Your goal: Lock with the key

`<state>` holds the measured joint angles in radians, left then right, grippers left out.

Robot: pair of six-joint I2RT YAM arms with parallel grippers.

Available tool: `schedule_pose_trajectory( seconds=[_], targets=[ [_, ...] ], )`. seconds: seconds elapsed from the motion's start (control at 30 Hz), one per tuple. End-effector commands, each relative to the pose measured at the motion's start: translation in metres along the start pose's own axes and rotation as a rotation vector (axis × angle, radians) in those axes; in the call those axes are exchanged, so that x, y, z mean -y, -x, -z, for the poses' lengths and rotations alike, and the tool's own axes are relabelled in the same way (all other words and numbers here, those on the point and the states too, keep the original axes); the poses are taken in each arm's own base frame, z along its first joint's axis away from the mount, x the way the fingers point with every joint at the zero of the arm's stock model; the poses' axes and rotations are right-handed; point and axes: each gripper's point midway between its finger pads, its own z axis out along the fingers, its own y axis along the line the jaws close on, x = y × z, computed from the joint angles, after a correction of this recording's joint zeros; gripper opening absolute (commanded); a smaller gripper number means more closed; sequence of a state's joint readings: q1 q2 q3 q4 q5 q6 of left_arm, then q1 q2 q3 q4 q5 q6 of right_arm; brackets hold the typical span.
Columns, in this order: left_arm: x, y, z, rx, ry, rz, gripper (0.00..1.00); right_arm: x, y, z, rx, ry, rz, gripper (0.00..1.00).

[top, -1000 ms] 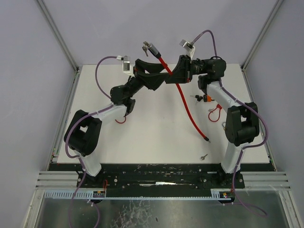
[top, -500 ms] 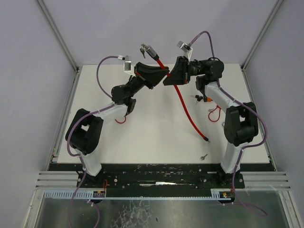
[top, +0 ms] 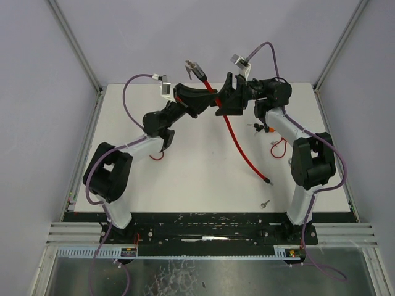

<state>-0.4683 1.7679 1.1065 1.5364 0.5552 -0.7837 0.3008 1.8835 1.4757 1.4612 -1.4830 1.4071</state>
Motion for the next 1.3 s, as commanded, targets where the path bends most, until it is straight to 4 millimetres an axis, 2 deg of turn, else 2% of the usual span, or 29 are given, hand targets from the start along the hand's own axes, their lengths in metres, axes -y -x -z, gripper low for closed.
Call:
schedule_pose_trajectory(
  seconds=[0.0, 0.17, 0.53, 0.63, 0.73, 0.8, 0.83, 0.9, 1.03, 1.13, 1.2, 1.27],
  targets=[
    [0.013, 0.042, 0.004, 0.084, -0.025, -0.118, 0.01, -0.005, 0.009, 0.009, 0.027, -0.015, 0.101, 0.75],
    [-0.003, 0.049, 0.013, 0.063, 0.032, -0.151, 0.00, -0.002, 0.014, 0.025, 0.047, -0.055, 0.126, 0.75],
    [-0.021, 0.043, 0.021, -0.103, 0.170, -0.301, 0.01, 0.008, 0.028, 0.046, 0.095, -0.132, 0.061, 0.75],
    [-0.025, 0.041, 0.023, -0.133, 0.203, -0.318, 0.00, 0.015, 0.030, 0.050, 0.109, -0.165, 0.031, 0.74],
    [-0.028, 0.039, 0.025, -0.155, 0.222, -0.327, 0.01, 0.029, 0.028, 0.056, 0.129, -0.232, -0.009, 0.73],
    [-0.030, 0.037, 0.027, -0.175, 0.237, -0.331, 0.01, 0.046, 0.016, 0.062, 0.121, -0.329, -0.111, 0.73],
    [-0.030, 0.038, 0.028, -0.181, 0.244, -0.342, 0.01, 0.061, 0.007, 0.069, 0.074, -0.427, -0.038, 0.73],
    [-0.032, 0.038, 0.029, -0.193, 0.261, -0.351, 0.00, 0.076, -0.009, 0.078, -0.038, -0.587, 0.009, 0.75],
    [-0.033, 0.037, 0.032, -0.215, 0.277, -0.357, 0.01, 0.065, -0.012, 0.084, -0.070, -0.652, 0.096, 0.76],
    [-0.033, 0.035, 0.033, -0.226, 0.283, -0.350, 0.00, 0.058, -0.027, 0.091, -0.127, -0.691, 0.177, 0.78],
    [-0.035, 0.034, 0.033, -0.235, 0.291, -0.343, 0.01, 0.056, -0.037, 0.100, -0.171, -0.742, 0.237, 0.83],
    [-0.035, 0.032, 0.033, -0.242, 0.296, -0.337, 0.01, 0.051, -0.045, 0.109, -0.202, -0.790, 0.301, 0.92]
  ],
)
